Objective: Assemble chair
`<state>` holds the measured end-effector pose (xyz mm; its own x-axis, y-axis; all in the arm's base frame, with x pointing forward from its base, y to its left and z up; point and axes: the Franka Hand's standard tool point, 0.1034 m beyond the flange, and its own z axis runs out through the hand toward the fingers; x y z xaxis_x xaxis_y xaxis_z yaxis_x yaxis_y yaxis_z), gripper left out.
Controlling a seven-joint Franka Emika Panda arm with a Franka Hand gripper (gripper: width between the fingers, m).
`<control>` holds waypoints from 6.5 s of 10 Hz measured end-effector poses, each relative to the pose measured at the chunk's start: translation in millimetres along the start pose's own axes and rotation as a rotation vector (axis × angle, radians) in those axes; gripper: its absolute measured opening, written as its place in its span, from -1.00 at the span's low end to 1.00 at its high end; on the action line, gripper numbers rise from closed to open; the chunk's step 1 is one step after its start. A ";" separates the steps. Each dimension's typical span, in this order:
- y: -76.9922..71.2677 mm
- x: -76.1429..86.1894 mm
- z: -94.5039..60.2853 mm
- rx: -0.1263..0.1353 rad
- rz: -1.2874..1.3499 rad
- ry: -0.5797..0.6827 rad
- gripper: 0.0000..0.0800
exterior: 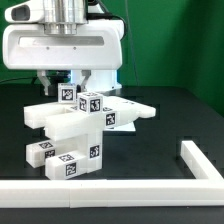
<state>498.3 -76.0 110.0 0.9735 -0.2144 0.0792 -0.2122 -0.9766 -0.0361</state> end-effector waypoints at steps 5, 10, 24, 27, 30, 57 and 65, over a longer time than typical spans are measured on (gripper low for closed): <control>-0.2 2.4 1.8 -0.009 0.500 0.002 -0.32; -4.8 6.6 3.0 0.021 1.054 0.010 -0.32; 3.1 9.2 -1.6 -0.021 -0.167 0.010 0.39; 3.2 8.7 -0.6 -0.020 0.006 0.011 -0.29; 3.1 8.7 -0.5 -0.019 0.225 0.013 -0.29; -6.7 21.8 -2.2 -0.003 0.723 0.032 -0.29; -12.8 27.9 -0.9 0.033 1.220 -0.007 0.49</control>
Offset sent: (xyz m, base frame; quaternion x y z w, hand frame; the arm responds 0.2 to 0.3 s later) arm 0.0000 0.0000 0.0000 0.0000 0.0000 0.1938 0.9810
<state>528.1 -69.5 113.6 0.1377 -0.9900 -0.0295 -0.9851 -0.1337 -0.1082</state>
